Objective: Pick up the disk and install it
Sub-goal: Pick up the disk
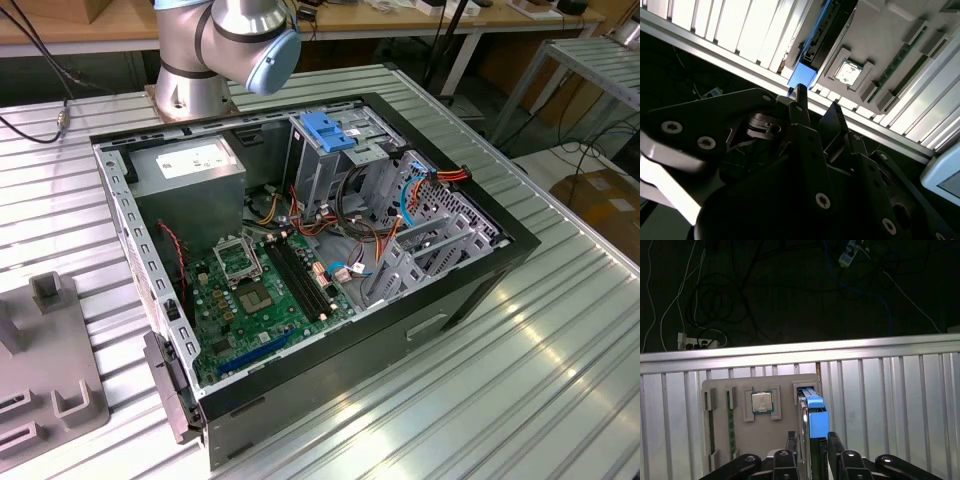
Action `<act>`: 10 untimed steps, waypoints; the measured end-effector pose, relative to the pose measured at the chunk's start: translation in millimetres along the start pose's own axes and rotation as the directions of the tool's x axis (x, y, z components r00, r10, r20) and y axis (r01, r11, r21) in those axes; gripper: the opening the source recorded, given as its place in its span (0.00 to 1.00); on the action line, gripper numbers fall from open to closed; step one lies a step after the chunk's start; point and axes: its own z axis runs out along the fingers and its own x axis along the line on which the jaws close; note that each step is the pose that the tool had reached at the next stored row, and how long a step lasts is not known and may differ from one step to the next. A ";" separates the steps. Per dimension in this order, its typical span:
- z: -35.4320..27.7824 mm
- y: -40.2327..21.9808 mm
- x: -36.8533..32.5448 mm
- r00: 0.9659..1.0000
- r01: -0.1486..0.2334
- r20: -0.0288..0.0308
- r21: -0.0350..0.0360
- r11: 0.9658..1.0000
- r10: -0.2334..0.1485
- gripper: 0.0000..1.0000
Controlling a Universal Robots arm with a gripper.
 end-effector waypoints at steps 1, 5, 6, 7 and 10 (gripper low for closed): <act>0.0 0.0 0.0 1.000 0.000 0.000 0.000 1.000 0.000 0.37; 0.0 0.0 0.0 1.000 0.000 0.000 0.000 1.000 0.000 0.37; 0.0 0.0 0.0 1.000 0.000 0.000 0.000 1.000 0.000 0.37; 0.0 0.0 0.0 1.000 0.000 0.000 0.000 1.000 0.000 0.37; 0.1 0.0 0.0 1.000 0.000 0.000 0.000 1.000 0.000 0.44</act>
